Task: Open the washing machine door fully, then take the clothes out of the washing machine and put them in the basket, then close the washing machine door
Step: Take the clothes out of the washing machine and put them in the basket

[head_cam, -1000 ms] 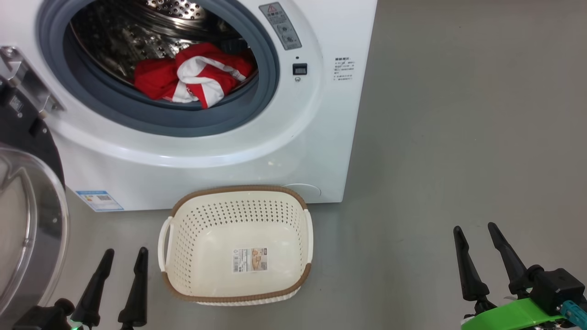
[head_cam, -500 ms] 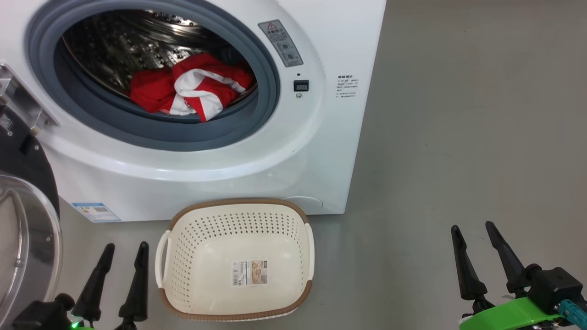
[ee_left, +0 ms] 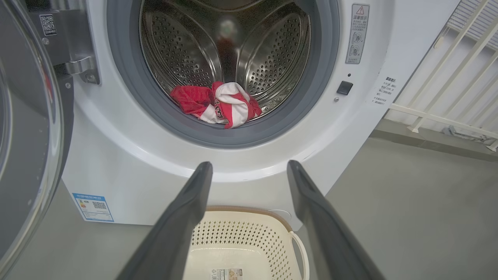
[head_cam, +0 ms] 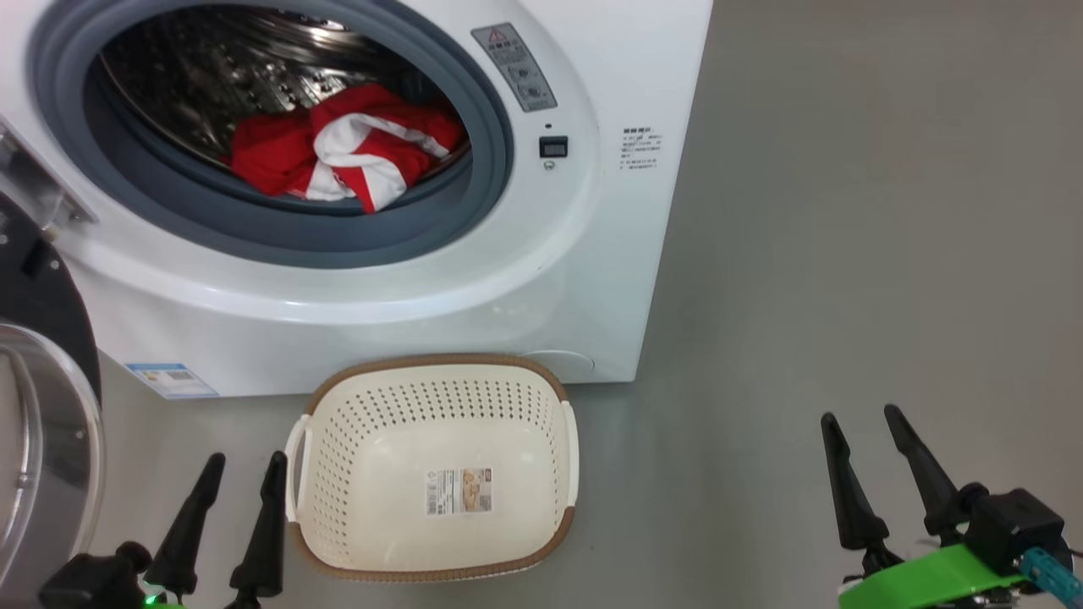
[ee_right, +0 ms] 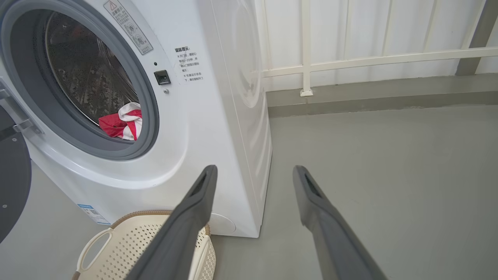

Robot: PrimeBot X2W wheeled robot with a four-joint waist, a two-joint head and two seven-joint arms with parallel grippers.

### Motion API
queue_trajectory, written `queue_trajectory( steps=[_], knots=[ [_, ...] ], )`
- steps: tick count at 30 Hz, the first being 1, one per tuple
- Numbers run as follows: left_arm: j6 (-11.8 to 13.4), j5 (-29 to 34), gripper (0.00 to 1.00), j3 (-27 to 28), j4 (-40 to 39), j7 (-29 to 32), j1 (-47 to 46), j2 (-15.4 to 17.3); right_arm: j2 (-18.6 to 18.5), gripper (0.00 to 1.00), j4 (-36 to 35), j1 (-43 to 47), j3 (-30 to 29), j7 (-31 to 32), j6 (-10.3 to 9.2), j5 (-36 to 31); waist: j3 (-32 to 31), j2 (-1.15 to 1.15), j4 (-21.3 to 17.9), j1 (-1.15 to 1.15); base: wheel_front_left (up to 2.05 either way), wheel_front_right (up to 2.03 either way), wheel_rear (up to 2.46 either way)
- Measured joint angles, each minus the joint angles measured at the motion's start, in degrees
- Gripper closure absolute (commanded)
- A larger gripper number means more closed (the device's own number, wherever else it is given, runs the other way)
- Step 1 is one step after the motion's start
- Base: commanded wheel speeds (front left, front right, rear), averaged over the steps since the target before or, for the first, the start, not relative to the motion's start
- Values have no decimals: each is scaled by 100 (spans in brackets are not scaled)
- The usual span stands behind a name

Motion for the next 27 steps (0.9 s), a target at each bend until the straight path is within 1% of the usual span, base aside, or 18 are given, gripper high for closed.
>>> queue_trajectory(
  steps=[4,8,12,13,19,27],
  knots=[
    [0,0,0,-51,213,1,-195,33,0,0,-22,-151,18,0,0,0,153,0,-26,0,0,0,0],
    [0,0,0,-54,446,0,-731,40,-1,0,-44,-276,53,0,0,1,354,0,-68,0,0,0,0],
    [0,0,0,-207,783,0,-1337,119,-2,0,-92,-426,105,0,0,2,597,0,-130,0,0,0,0],
    [0,-63,0,-243,1004,0,-1712,166,-2,0,-110,-528,138,0,0,8,737,0,-169,0,0,0,0],
    [0,-250,0,-377,1788,0,-2849,436,-8,0,-163,-807,202,0,0,142,1164,0,-316,0,0,0,0],
    [0,-861,0,-893,2969,0,-4216,710,-13,0,-233,-1070,324,0,0,200,1668,0,-552,0,0,0,0]
  ],
)
